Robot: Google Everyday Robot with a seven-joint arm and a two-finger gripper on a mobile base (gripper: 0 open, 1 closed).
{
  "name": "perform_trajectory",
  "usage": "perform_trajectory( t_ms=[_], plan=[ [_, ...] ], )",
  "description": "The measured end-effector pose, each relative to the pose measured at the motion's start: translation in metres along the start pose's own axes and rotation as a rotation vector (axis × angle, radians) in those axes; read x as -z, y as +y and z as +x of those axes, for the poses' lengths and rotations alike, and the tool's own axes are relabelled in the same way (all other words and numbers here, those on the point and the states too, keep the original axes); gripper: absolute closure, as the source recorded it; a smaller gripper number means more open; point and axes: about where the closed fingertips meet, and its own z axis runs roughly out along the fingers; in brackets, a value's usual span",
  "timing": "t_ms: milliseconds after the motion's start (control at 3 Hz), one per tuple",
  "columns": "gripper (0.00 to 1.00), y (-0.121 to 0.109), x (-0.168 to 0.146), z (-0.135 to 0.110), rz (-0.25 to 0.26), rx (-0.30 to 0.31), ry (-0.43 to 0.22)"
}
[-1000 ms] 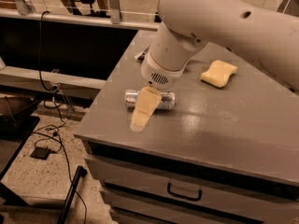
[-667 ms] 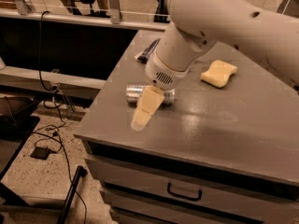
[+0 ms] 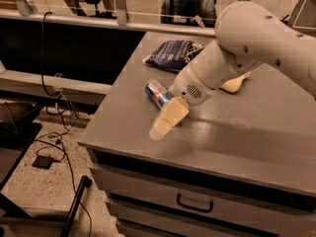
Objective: Knock redbull can over
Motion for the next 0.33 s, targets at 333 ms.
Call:
perform_trajectory(
  t_ms=[333],
  plan=[
    [0.00, 0.0000, 0.0000, 0.0000, 0.000, 0.000, 0.000]
  ],
)
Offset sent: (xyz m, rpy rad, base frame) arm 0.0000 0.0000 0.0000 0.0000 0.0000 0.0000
